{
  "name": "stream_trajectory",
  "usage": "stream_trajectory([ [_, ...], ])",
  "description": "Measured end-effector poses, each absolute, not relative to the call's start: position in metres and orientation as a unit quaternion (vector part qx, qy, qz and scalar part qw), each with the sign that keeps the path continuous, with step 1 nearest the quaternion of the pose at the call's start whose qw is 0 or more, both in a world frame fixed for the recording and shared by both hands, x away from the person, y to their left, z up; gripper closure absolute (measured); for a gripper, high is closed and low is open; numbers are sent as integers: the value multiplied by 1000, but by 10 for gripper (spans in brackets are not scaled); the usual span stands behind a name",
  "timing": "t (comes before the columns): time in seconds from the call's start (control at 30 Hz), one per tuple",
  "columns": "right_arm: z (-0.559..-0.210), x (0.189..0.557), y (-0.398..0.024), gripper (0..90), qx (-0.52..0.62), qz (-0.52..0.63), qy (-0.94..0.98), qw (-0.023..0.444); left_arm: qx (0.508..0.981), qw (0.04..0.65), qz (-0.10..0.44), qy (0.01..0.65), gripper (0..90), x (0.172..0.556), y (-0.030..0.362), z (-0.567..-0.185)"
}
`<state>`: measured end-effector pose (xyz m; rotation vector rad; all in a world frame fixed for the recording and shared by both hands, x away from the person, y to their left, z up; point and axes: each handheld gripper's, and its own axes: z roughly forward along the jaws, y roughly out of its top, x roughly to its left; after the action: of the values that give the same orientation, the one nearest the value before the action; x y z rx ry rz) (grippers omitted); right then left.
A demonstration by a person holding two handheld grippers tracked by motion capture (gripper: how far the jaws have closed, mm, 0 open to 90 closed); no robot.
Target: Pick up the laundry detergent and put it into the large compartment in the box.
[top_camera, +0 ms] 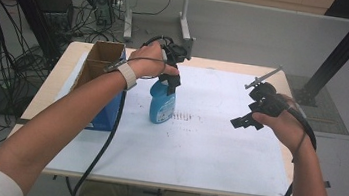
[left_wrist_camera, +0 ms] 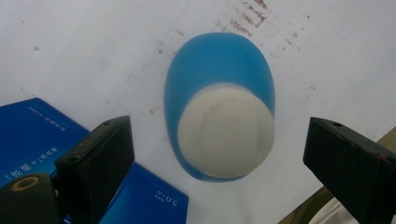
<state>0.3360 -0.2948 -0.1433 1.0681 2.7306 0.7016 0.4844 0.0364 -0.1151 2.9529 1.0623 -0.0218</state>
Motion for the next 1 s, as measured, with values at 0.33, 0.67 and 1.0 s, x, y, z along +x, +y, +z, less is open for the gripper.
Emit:
stream_trajectory([
  [0.33, -143, 336, -295, 78, 352, 233, 904, 64, 941, 0, -7, 339, 92, 485, 37, -116],
  [0.67, -143, 335, -296, 78, 353, 233, 904, 65, 940, 2, -7, 342, 92, 485, 38, -117],
  [1.0, -143, 336, -295, 78, 353, 233, 904, 64, 939, -1, -9, 343, 92, 486, 39, -118],
])
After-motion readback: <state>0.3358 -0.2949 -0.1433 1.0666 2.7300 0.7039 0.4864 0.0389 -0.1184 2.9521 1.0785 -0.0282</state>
